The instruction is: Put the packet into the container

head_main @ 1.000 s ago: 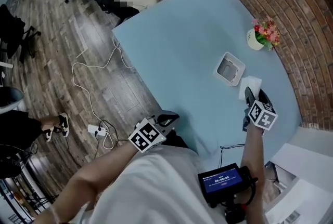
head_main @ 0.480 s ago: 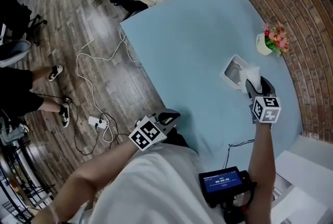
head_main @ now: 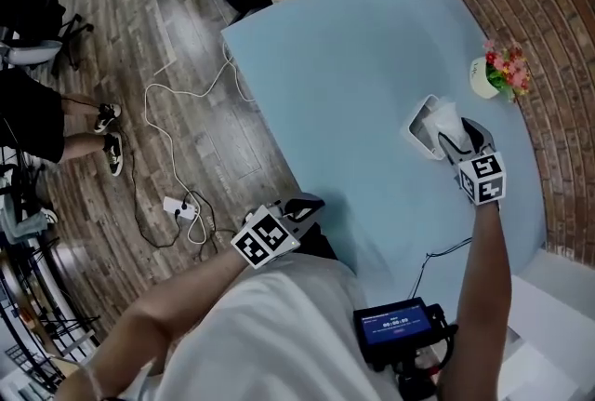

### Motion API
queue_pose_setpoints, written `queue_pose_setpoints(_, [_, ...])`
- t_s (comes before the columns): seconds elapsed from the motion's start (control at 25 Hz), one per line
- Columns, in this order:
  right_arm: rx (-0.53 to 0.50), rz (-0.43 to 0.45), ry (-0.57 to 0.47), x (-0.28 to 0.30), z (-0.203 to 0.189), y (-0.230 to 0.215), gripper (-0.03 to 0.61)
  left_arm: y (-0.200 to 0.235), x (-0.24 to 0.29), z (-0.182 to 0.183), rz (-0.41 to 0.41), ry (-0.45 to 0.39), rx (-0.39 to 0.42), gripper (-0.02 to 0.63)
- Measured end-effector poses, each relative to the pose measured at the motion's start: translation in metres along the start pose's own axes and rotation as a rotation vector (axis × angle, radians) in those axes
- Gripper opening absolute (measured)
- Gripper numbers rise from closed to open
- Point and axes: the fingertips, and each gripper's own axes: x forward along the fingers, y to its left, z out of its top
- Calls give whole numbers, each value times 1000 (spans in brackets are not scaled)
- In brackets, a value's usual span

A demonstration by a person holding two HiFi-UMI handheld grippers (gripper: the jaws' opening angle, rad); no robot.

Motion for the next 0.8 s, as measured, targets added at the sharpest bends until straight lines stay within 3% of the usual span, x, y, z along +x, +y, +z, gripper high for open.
queue_pose_setpoints(0.4, [-114, 110, 49, 31, -8, 11, 284, -2, 6, -6, 2, 29, -14, 11])
queue_pose_setpoints(0.8, [-174, 163, 91, 49, -23, 17, 284, -4, 12, -10, 12, 49, -31, 11])
